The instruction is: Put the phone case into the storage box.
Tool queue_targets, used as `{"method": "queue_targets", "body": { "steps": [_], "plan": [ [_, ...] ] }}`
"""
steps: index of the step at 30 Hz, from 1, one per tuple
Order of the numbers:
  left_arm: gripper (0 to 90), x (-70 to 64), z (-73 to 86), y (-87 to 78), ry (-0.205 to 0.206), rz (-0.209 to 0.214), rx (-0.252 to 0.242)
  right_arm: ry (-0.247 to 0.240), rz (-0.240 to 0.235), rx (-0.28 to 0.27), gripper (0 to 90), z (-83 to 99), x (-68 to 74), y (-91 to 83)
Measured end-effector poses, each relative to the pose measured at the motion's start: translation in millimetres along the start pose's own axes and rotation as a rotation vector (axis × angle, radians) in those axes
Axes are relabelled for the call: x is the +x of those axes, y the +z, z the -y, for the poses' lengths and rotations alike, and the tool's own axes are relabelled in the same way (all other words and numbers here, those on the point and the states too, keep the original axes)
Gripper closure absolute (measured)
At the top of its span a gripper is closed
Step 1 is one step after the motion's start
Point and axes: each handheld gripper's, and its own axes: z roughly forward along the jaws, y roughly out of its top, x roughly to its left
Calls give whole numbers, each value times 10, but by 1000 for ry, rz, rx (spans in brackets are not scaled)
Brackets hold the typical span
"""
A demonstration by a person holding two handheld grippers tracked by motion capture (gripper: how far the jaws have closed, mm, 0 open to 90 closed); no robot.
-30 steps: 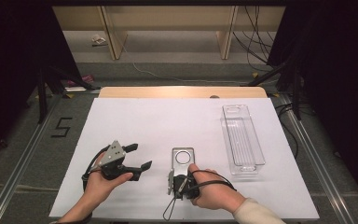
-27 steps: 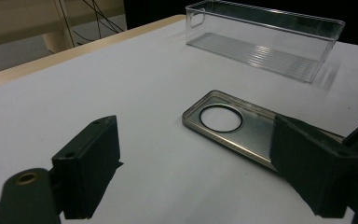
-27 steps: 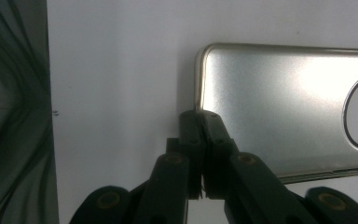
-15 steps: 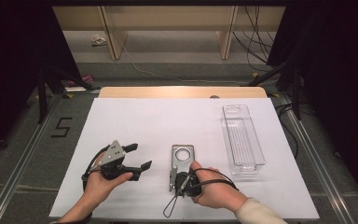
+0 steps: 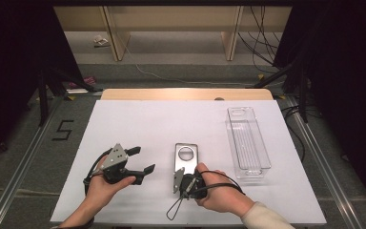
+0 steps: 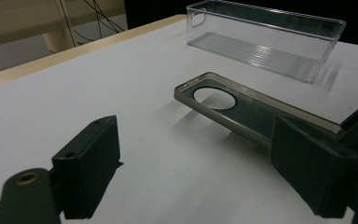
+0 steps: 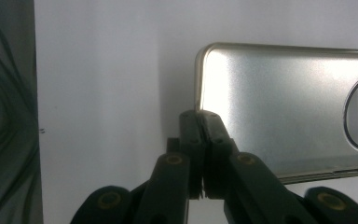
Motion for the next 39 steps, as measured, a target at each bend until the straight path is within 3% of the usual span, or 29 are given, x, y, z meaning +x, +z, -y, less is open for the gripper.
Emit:
{"method": "queue_targets", "body": {
  "steps": [7, 17, 27, 39],
  "plan": [
    [161, 2, 0, -1, 3, 0, 2, 11, 25, -47, 894, 34, -8, -19],
    [160, 10, -3, -12, -1, 0, 1, 42, 108, -196, 894, 130, -28, -62],
    [159, 14, -2, -8, -13, 5, 0, 65, 145, -251, 894, 208, -33, -91],
    [161, 15, -42, -9, -40, 8, -16, 57, 166, -262, 894, 198, -8, -88]
  ]
}}
